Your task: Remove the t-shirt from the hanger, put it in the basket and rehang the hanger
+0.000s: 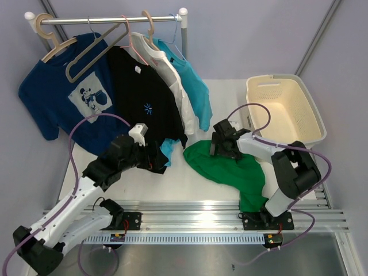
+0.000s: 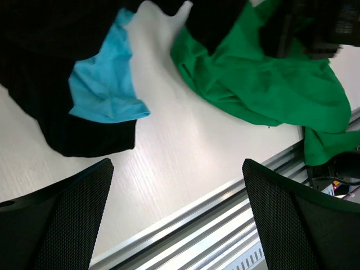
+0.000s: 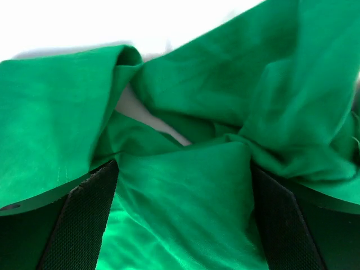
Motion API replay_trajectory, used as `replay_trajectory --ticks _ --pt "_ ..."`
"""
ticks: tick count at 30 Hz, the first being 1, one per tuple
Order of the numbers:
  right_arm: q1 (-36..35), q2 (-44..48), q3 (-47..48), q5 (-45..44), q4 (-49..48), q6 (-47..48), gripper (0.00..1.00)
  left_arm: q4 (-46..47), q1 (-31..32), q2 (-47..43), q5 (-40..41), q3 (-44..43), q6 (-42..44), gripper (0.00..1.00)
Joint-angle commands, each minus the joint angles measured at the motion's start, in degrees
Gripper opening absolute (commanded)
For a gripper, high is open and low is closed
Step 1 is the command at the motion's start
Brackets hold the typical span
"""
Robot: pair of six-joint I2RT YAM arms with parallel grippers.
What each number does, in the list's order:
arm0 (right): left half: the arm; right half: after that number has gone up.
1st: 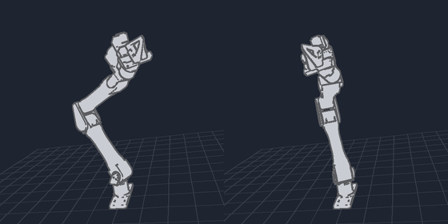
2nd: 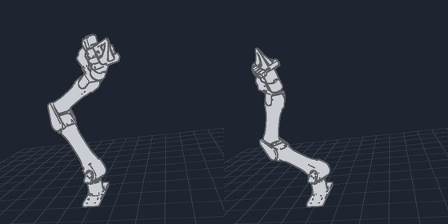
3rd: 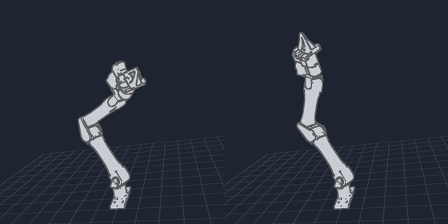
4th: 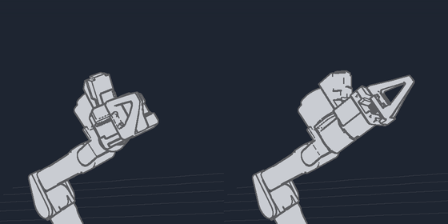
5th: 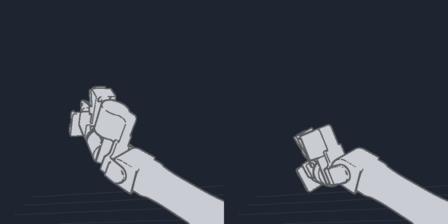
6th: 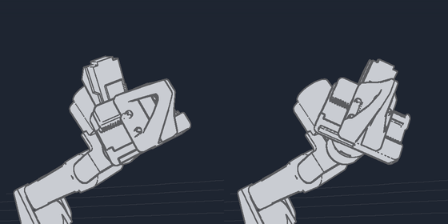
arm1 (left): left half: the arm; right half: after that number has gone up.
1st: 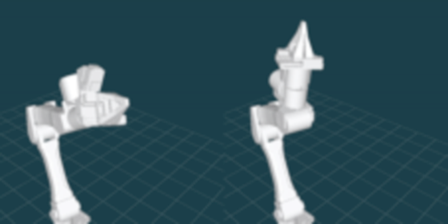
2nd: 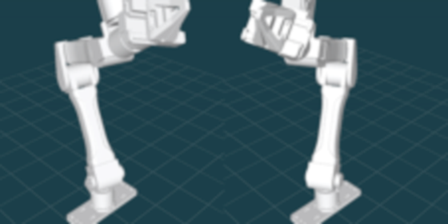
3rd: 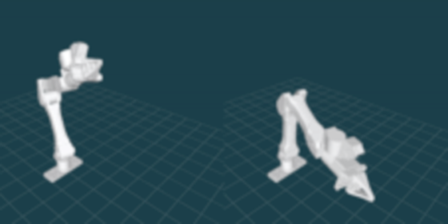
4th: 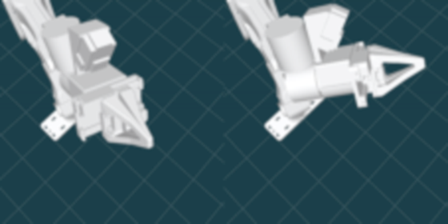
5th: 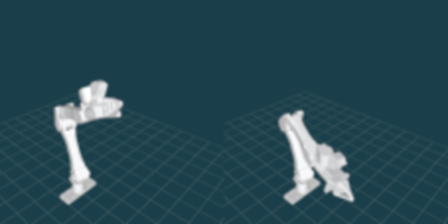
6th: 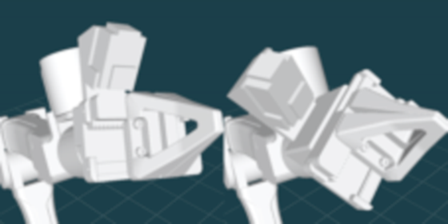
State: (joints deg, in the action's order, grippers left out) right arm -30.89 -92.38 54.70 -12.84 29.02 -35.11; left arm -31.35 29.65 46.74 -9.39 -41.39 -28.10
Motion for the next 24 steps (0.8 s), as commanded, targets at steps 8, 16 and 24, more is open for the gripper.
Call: replay_trajectory --ticks 8,16,24 --pt "0.2 -8.2 -0.6 4.1 -10.3 -2.9 0.25 17.9 16.2 -7.8 13.9 5.6 -5.5 0.99" --pt "1.2 5.1 18.6 -5.3 9.4 2.9 0.00 24.8 18.3 -6.1 10.8 10.6 -3.6 0.99" --pt "8.3 13.6 37.6 -10.7 11.4 11.2 0.00 29.2 18.3 -7.6 7.9 17.1 -2.1 0.99"
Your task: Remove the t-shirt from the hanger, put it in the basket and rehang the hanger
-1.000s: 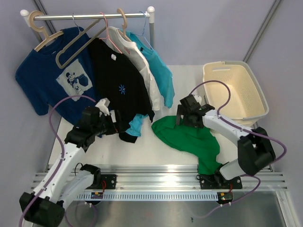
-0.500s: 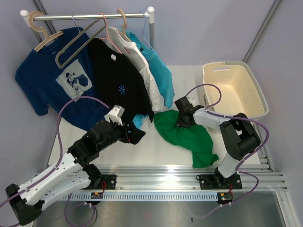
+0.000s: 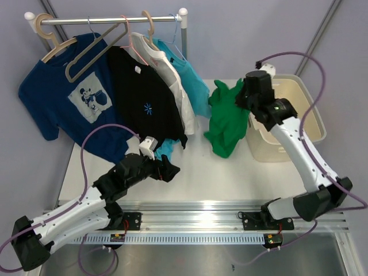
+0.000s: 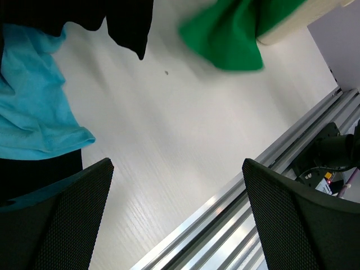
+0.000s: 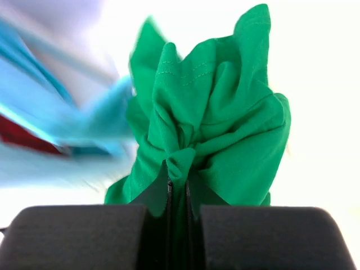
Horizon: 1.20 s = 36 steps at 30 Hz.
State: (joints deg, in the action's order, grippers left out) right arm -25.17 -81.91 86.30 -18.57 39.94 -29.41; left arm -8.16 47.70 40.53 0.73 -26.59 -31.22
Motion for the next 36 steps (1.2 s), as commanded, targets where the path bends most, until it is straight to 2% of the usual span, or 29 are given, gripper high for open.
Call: replay_trajectory --ticks 1,5,6,10,16,21,25,28,32,36 --pt "3.5 3.7 7.4 -5.2 -0.7 6.7 0.00 7.4 0.4 -2.4 -2.2 2.9 -0.2 0.99" --pt "9.1 1.9 18.7 -6.7 -3.2 13.0 0.00 12.6 0.9 -4.1 -5.3 6.5 -2.9 0.99" --pt "11.2 1.2 23.9 -7.5 -3.2 14.2 0.00 12.8 0.9 -4.3 -6.3 7.0 -4.0 0.99" --pt "14.3 -0.4 28.0 -12.2 -7.9 20.4 0.00 20.4 1.0 -6.0 -13.8 9.4 -6.3 0.99" --pt "20.4 -3.1 23.4 -10.5 -12.4 21.2 0.00 23.5 1.0 -4.8 -18.7 9.4 -7.1 0.99" --pt "23.1 -4.7 13.3 -9.1 -18.3 19.2 0.00 26.1 1.0 0.3 -20.1 9.8 -7.0 0.99" --pt "23.9 -4.5 3.4 -9.4 -21.1 12.5 0.00 28.1 1.1 4.7 -21.6 9.4 -7.4 0.99" --pt "24.3 -5.2 -5.2 -11.5 -17.6 3.6 0.00 28.7 1.0 6.0 -21.7 9.3 -7.8 0.99" --pt "24.7 -7.8 -11.2 -7.5 -17.9 -1.3 0.00 28.0 1.0 5.3 -20.3 9.3 -6.9 0.99" --pt "29.1 -11.2 -12.8 -1.3 -17.0 -4.9 0.13 25.7 1.0 4.9 -18.9 9.1 -5.9 0.99"
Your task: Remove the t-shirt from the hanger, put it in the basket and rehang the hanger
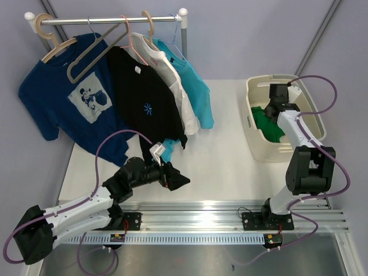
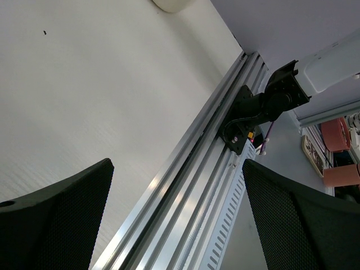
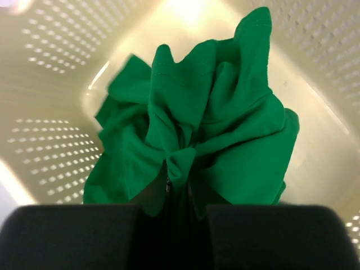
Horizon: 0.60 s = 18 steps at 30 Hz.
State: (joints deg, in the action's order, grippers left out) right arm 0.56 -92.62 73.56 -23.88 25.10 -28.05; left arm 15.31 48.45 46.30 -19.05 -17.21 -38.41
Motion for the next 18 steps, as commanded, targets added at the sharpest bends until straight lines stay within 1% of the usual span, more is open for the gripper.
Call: replay_trajectory --ticks 1,2,3,5,9,10,11,13,14,16,17,18 --pt "4.4 -0.8 -0.8 5.5 -1.7 -7.3 0.21 2.0 0.3 -1.0 1.1 -0.2 1.5 0.99" --pt "5.3 -1.3 -1.1 8.6 -1.5 -8.1 0.23 1.7 0.2 -1.1 1.4 -0.1 1.6 0.99" --pt "7.1 -2.3 -1.6 10.1 -1.5 -9.5 0.24 1.5 0.2 -1.3 1.5 -0.1 1.7 0.99" --pt "8.4 -4.0 -2.2 13.3 -1.7 -10.1 0.27 0.3 0.2 -1.8 2.2 -0.2 2.2 0.99" --pt "8.8 -7.0 -1.3 13.2 -0.7 -8.9 0.31 -1.1 0.2 -3.5 3.3 -0.2 2.7 0.99" --pt "8.9 -7.5 -1.1 12.2 -0.5 -8.7 0.34 -1.3 0.2 -3.8 3.7 -0.2 2.8 0.99" --pt "8.9 -8.1 -1.0 11.8 -0.3 -8.4 0.46 -2.0 0.2 -4.2 4.0 -0.1 2.9 0.99" --pt "9.3 -8.2 -0.4 12.2 0.2 -7.4 0.59 -3.0 0.2 -5.5 5.6 -0.2 3.3 0.99" --pt "9.7 -7.8 0.2 12.5 1.2 -7.0 0.72 -4.1 0.2 -6.0 6.2 -0.2 3.6 0.99" --pt "9.8 -6.1 1.9 11.8 4.0 -5.9 0.80 -4.2 0.2 -6.9 7.1 0.1 3.7 0.99" --pt "9.8 -3.1 2.3 11.6 4.7 -5.7 0.87 -4.3 0.2 -7.0 7.3 0.2 3.7 0.99" --pt "9.8 -1.4 2.4 11.1 6.3 -6.2 0.99 -4.4 0.2 -7.1 7.4 0.2 3.8 0.99"
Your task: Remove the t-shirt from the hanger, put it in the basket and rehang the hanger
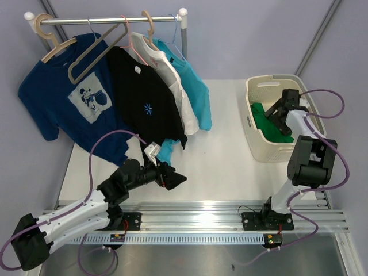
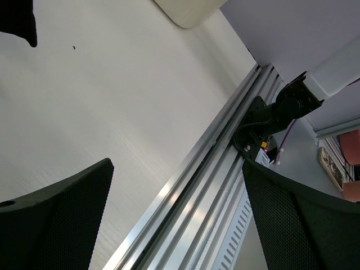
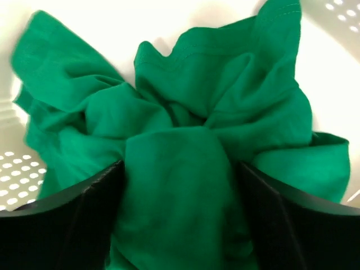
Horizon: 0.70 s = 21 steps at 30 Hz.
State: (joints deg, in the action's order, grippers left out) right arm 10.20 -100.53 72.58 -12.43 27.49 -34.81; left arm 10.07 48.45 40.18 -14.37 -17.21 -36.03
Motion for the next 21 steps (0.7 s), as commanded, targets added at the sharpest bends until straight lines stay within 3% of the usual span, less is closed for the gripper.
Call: replay_trajectory --ticks 1,8,11,18,21 --pt "0.2 8.8 3.3 -0.2 4.7 0.3 0.99 0.8 0.2 -1.0 2.8 0.1 1.5 0.99" --pt "0.2 24.2 9.7 2.1 13.1 1.0 1.00 -2.6 0.2 -3.2 7.4 -0.5 3.3 0.99" --pt "-1.5 28.4 9.7 5.9 10.6 3.0 0.99 -2.7 0.3 -3.7 8.8 -0.5 3.4 0.99" --pt "-17.2 34.1 1.2 9.2 2.7 5.6 0.99 -2.7 0.2 -1.6 6.7 -1.2 3.8 0.99" --pt "-25.5 37.1 -4.2 5.7 0.0 3.0 1.00 -2.9 0.2 -1.6 7.2 -1.3 4.0 0.99"
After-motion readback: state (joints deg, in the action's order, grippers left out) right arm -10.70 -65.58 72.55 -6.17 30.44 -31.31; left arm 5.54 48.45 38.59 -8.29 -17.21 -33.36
